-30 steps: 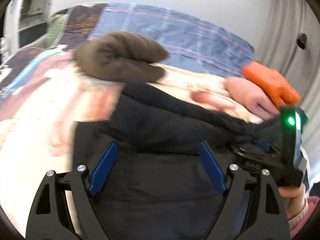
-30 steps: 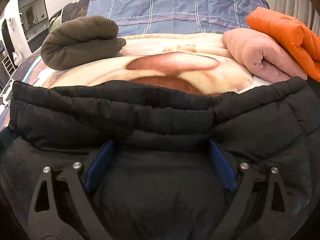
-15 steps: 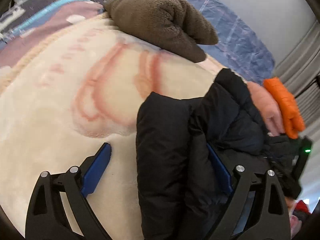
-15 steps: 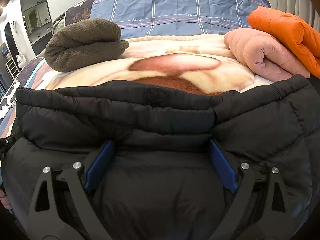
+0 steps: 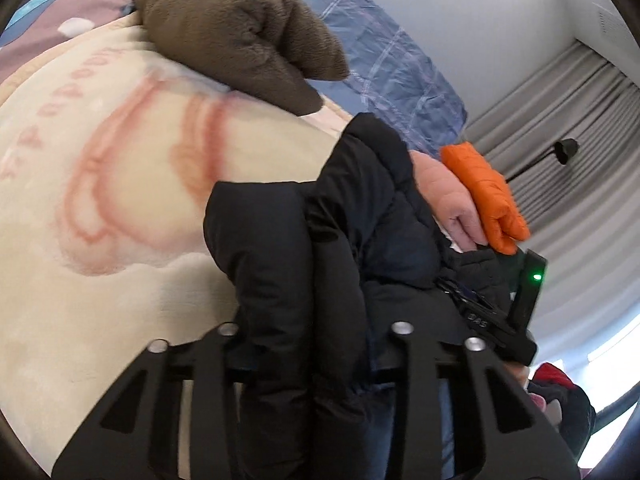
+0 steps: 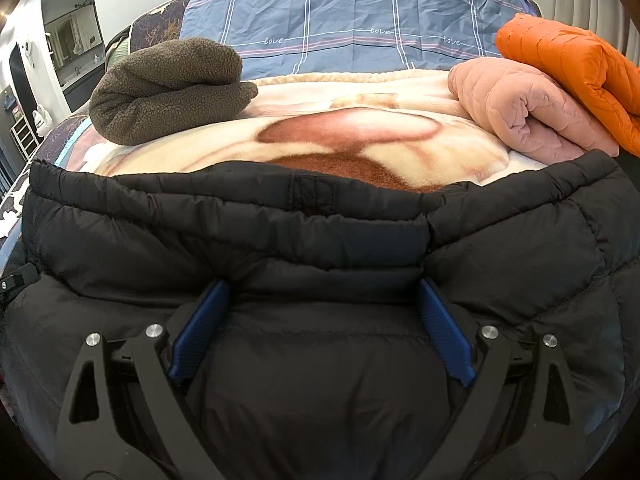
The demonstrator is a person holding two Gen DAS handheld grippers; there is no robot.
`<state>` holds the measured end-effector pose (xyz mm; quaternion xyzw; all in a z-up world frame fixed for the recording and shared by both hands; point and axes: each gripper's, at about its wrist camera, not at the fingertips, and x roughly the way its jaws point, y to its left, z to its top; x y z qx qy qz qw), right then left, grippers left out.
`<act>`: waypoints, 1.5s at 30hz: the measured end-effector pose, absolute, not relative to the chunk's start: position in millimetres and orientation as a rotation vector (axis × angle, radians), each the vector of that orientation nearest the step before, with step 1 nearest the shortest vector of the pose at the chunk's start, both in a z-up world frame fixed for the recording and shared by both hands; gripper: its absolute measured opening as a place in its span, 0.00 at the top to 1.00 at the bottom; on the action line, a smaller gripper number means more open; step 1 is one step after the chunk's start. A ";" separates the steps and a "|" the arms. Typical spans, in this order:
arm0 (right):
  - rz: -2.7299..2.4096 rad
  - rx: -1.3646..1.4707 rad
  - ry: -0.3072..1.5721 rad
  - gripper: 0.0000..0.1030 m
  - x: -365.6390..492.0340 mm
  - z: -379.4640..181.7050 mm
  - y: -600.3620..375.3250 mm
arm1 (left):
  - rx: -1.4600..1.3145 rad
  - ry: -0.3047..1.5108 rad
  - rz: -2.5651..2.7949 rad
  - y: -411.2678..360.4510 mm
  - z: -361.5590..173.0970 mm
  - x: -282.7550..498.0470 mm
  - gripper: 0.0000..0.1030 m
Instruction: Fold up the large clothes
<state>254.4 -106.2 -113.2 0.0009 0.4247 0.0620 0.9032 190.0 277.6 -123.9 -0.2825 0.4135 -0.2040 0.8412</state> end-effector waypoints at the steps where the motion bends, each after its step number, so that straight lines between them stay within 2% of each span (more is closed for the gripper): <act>1: 0.128 0.002 0.878 0.08 254.5 -113.2 -106.2 | -0.593 0.869 -0.436 277.5 -123.0 189.2 0.71; 11: 0.135 0.012 0.870 0.07 253.1 -112.7 -105.6 | -0.613 0.935 -0.413 277.5 -120.7 196.1 0.74; 15: 0.145 0.023 0.859 0.07 252.2 -111.8 -107.0 | -0.546 1.006 -0.383 268.0 -104.2 196.2 0.75; 27: 0.205 0.103 0.832 0.07 249.9 -110.4 -120.0 | -0.124 1.127 -0.308 155.0 5.6 211.1 0.77; 38: 0.269 0.207 0.809 0.08 249.4 -106.6 -139.6 | 0.047 1.185 -0.241 62.5 38.9 231.6 0.78; 42: 0.266 0.276 0.731 0.12 234.5 -91.6 -158.0 | 0.031 1.192 -0.227 54.6 41.4 233.3 0.79; 44: 0.255 0.276 0.692 0.19 223.4 -76.3 -167.5 | 0.027 1.191 -0.218 52.8 44.7 231.2 0.80; 45: 0.265 0.280 0.684 0.31 217.8 -68.6 -172.5 | 0.030 1.187 -0.216 52.7 48.3 228.7 0.80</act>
